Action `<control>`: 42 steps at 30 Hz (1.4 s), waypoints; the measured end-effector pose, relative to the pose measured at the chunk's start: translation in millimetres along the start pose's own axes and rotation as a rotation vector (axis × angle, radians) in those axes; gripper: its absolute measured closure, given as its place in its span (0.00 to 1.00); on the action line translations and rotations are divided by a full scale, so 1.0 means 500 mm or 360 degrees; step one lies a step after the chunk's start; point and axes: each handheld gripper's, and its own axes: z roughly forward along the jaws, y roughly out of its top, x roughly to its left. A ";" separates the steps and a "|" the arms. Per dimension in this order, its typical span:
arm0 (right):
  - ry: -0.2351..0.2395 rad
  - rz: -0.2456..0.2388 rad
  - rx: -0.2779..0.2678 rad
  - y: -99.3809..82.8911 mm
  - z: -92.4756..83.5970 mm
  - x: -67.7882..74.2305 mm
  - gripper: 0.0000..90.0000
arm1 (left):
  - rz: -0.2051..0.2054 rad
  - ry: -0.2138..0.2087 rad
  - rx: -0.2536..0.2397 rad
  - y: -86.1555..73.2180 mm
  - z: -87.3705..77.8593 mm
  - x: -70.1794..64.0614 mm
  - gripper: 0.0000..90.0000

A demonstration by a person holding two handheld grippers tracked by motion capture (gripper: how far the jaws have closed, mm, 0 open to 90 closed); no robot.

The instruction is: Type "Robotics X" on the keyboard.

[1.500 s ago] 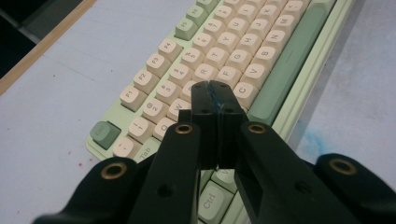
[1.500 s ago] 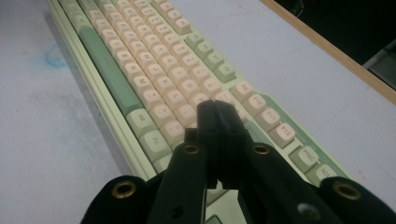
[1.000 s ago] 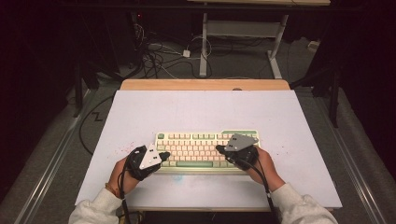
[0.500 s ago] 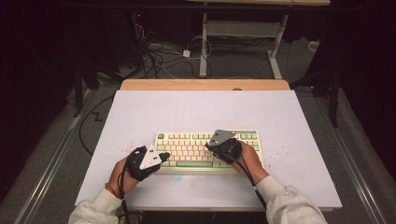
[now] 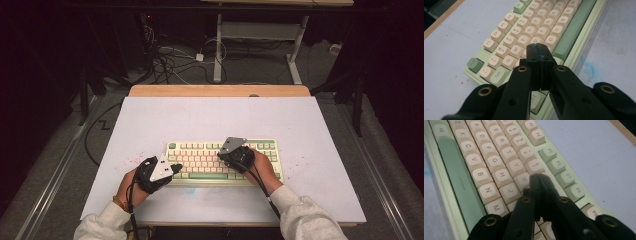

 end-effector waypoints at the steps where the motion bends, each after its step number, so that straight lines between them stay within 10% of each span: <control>1: -0.0002 -0.0006 0.0000 0.001 0.001 0.001 1.00 | 0.0000 0.0000 0.0001 0.000 0.000 0.000 0.97; 13: -0.0003 -0.0013 0.0054 0.004 0.007 0.008 1.00 | 0.0017 -0.0004 0.0023 -0.001 0.003 -0.002 0.97; 42: -0.0049 0.0064 -0.0223 -0.021 -0.095 0.000 1.00 | 0.0019 -0.0010 0.0041 0.000 0.010 -0.003 0.93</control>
